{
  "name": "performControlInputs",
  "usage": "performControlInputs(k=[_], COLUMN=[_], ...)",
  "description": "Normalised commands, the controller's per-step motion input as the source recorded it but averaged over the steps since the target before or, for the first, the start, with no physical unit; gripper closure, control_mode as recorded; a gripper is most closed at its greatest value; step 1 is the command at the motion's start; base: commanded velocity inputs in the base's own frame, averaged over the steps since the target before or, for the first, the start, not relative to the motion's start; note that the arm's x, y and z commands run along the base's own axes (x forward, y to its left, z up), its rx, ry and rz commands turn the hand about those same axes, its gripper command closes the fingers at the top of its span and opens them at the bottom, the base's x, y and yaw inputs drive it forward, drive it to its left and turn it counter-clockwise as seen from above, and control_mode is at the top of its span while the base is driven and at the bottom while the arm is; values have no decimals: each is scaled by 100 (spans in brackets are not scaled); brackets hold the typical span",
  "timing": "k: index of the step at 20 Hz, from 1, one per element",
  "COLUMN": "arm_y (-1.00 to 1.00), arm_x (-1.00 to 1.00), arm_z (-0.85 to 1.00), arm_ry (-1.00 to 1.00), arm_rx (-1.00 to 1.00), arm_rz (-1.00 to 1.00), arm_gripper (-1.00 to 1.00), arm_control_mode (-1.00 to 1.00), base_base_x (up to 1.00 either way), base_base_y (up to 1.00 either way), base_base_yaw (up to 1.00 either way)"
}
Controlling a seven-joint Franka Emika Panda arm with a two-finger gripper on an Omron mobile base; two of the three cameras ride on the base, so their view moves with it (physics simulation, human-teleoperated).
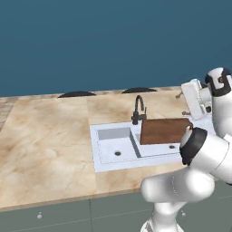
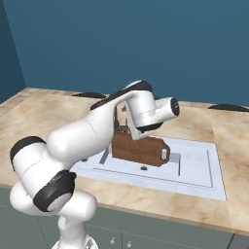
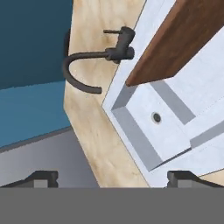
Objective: Move the cutting board and knife to the sink. Then move spray from the cabinet to the counter.
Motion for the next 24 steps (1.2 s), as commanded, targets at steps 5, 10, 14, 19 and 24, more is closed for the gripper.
performControlInputs(k=[5,10,14,19,24], arm_y=[29,11,3,0,2], arm_x=[-7,-6,-13,-12,-26], arm_z=[78,74,20,0,0], arm_ry=[-21,-7,-4,-9,-21], arm_rx=[-25,-19,-22,-31,-33], arm_rz=[11,13,15,18,16], arm_gripper=[-100,-100,-100,-100,-100], arm_control_mode=[-100,-100,-100,-100,-100], base_base_x=[0,0,0,0,0], base_base_y=[0,0,0,0,0], base_base_yaw=[0,0,0,0,0])
